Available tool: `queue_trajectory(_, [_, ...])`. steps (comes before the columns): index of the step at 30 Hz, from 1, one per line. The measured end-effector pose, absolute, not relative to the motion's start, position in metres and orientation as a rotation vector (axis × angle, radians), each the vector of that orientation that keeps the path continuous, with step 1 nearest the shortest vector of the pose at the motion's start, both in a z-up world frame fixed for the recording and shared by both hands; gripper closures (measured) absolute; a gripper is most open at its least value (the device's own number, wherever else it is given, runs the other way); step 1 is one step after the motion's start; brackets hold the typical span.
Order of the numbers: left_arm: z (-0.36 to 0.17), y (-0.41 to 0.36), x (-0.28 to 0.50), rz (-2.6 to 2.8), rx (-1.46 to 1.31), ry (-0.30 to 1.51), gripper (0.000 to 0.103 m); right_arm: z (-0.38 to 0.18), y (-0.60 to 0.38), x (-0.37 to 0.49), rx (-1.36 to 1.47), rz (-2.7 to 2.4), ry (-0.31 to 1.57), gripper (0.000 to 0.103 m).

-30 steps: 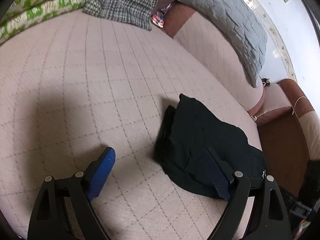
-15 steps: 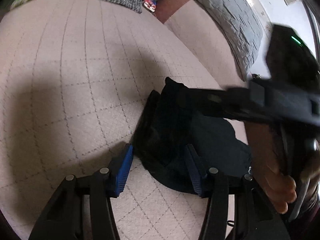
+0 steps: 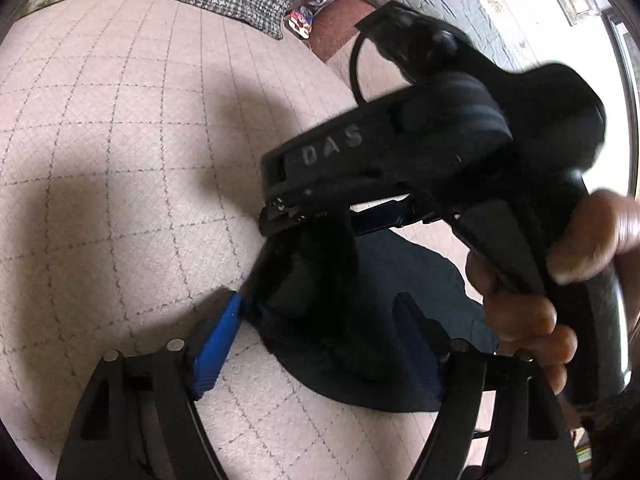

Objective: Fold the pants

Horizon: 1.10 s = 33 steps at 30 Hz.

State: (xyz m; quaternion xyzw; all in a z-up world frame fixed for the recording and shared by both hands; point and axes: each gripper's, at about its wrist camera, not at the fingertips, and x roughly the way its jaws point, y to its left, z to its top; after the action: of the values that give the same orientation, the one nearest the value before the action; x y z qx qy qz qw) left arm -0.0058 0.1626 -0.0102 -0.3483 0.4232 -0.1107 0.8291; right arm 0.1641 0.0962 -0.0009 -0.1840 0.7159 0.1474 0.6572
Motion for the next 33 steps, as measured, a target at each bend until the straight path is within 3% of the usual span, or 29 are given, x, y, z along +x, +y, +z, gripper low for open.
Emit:
queue_trajectory(4, [-0.012, 0.162, -0.008, -0.212, -0.767, 0.864, 0.025, -0.009, 0.117, 0.174, -0.48, 0.322, 1.638, 0.028])
queue_trajectory(6, [-0.011, 0.159, -0.005, -0.22, -0.756, 0.869, 0.027, -0.008, 0.124, 0.174, -0.503, 0.335, 1.63, 0.039])
queue_trajectory(7, [-0.011, 0.158, -0.003, -0.238, -0.751, 0.876, 0.041, -0.007, 0.13, 0.172, -0.521, 0.339, 1.615, 0.043])
queue_trajectory(8, [-0.014, 0.159, -0.001, -0.269, -0.771, 0.892, 0.076, -0.006, 0.136, 0.169, -0.537, 0.335, 1.601, 0.053])
queue_trajectory(9, [-0.023, 0.161, 0.004, -0.314, -0.832, 0.942, 0.088, -0.005, 0.143, 0.163, -0.557, 0.328, 1.586, 0.067])
queue_trajectory(11, [-0.031, 0.166, 0.008, -0.333, -0.917, 0.964, 0.088, -0.003, 0.147, 0.156, -0.61, 0.311, 1.561, 0.078])
queue_trajectory(14, [-0.021, 0.164, 0.005, -0.354, -0.905, 0.94, 0.088, 0.007, 0.144, 0.15, -0.588, 0.32, 1.518, 0.082])
queue_trajectory(21, [-0.004, 0.144, 0.0, -0.446, -0.926, 0.912, 0.088, 0.041, 0.12, 0.132, -0.44, 0.343, 1.431, 0.083])
queue_trajectory(28, [0.02, 0.095, 0.018, -0.505, -0.872, 0.895, 0.088, 0.071, 0.018, 0.122, -0.179, 0.351, 1.359, 0.083])
queue_trajectory(33, [0.013, 0.036, 0.023, -0.557, -0.848, 0.963, 0.088, 0.055, -0.052, 0.103, -0.049, 0.307, 1.364, 0.082])
